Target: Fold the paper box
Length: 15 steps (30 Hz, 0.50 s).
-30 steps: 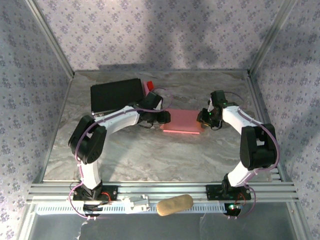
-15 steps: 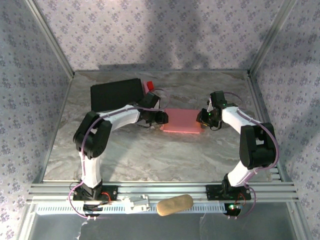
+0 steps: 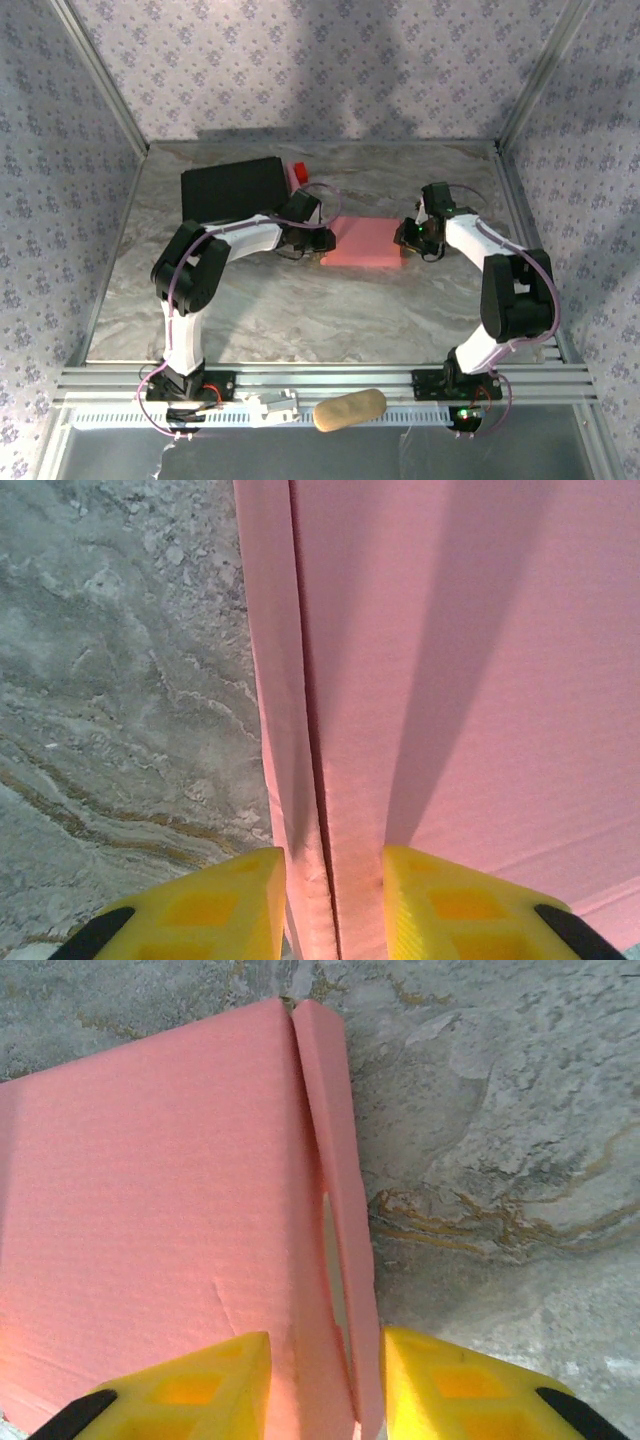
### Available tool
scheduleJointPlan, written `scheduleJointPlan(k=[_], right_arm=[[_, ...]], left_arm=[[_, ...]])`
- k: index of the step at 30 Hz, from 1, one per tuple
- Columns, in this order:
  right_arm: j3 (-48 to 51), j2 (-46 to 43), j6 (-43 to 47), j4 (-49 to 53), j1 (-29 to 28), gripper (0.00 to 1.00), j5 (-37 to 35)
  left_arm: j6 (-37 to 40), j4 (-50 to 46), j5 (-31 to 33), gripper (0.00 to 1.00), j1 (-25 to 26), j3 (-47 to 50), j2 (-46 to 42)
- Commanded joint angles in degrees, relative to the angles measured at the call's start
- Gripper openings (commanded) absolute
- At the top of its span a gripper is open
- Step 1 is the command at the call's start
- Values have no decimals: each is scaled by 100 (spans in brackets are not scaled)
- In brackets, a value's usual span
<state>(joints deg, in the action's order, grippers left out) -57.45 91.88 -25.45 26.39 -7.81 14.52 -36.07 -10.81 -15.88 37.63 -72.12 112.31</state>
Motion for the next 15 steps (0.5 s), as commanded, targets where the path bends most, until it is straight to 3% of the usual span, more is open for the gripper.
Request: scheduleJointPlan(k=[1, 9, 15], right_arm=[[110, -281, 49, 194, 157, 38, 19], [626, -84, 61, -723, 502, 44, 1380], [880, 244, -210, -1229, 547, 37, 1695]], left_arm=[[4, -91, 154, 27, 15, 167, 54], [-30, 360, -62, 20, -97, 504, -14], [-77, 474, -86, 19, -124, 605, -24]])
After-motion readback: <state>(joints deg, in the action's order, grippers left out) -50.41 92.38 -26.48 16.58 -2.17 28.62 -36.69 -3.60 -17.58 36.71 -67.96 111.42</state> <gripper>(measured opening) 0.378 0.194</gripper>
